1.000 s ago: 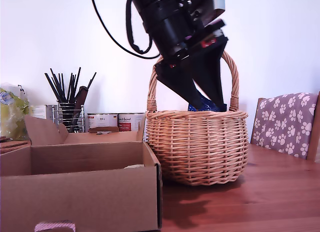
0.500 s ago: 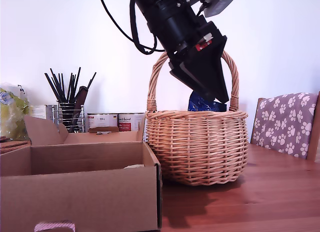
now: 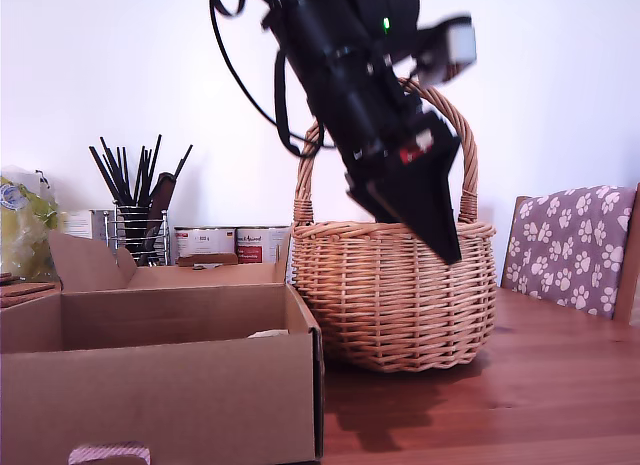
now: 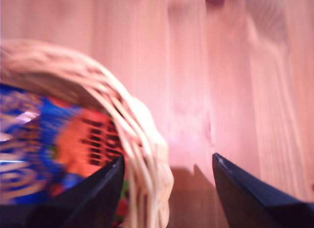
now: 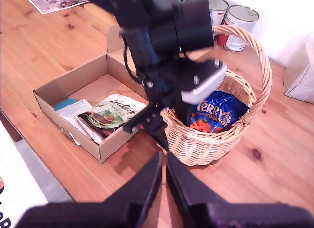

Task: Move the bags of Easter eggs from the cardboard box on the left into the woven basket on the right side.

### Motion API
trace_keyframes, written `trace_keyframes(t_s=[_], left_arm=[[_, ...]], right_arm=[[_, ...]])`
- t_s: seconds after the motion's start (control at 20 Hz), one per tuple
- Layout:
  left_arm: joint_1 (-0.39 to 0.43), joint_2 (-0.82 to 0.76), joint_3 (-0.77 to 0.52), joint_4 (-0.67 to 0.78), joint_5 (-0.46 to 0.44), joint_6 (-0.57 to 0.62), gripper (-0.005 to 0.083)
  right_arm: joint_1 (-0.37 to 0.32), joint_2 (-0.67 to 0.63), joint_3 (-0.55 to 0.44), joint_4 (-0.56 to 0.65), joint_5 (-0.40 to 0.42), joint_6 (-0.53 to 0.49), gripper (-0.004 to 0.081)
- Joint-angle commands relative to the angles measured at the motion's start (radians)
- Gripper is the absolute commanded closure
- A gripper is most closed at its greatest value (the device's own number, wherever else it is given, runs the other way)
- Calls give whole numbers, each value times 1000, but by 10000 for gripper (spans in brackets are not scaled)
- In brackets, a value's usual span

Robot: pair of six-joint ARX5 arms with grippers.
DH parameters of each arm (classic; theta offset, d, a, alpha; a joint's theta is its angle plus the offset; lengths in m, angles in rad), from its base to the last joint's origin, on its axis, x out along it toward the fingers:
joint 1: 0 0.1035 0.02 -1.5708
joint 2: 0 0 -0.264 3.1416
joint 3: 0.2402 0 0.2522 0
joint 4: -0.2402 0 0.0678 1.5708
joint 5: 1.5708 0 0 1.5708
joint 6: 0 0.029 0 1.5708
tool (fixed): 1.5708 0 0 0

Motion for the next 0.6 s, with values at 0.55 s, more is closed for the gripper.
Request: trace_keyframes(t_s=[0.55], left_arm=[[-85,4,-13,-138,296,-94,256]], right_arm=[[-2,-6,10,-5,-19,3,783]])
